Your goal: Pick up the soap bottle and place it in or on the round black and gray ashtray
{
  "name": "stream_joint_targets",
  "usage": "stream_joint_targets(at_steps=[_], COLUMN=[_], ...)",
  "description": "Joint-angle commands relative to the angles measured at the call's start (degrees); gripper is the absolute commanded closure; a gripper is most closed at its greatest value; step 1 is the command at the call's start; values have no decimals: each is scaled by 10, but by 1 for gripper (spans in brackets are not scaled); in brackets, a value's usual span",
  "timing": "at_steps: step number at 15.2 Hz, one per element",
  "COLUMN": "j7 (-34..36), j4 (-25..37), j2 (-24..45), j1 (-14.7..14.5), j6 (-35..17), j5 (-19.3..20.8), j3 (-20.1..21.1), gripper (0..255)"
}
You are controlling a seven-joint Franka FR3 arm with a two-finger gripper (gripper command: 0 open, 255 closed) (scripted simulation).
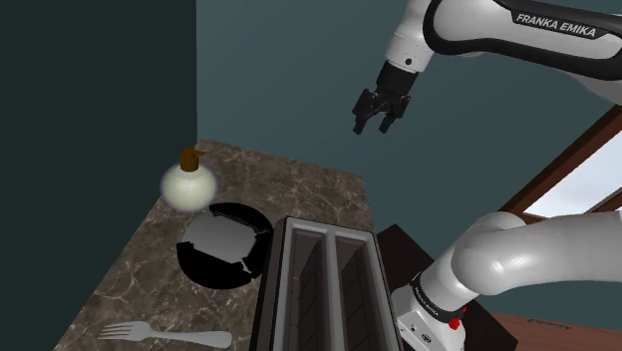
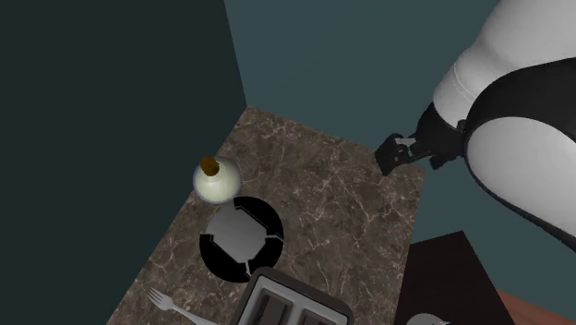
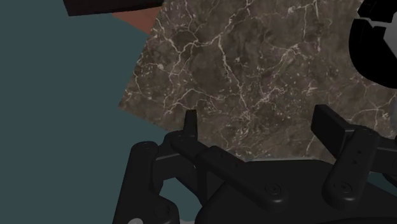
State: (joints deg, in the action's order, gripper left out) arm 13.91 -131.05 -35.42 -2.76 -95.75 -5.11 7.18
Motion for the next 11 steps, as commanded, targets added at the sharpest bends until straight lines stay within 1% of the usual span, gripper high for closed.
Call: stream_joint_targets(at_steps=[1, 6, 11], j7=[26, 83, 142], j4=[16, 62, 124], j2=[29, 109, 199], j1=[-7, -19, -29], j6=[-14, -48, -76], j5=[-11, -24, -19], j3=[23, 72, 118], gripper=[0, 0, 0])
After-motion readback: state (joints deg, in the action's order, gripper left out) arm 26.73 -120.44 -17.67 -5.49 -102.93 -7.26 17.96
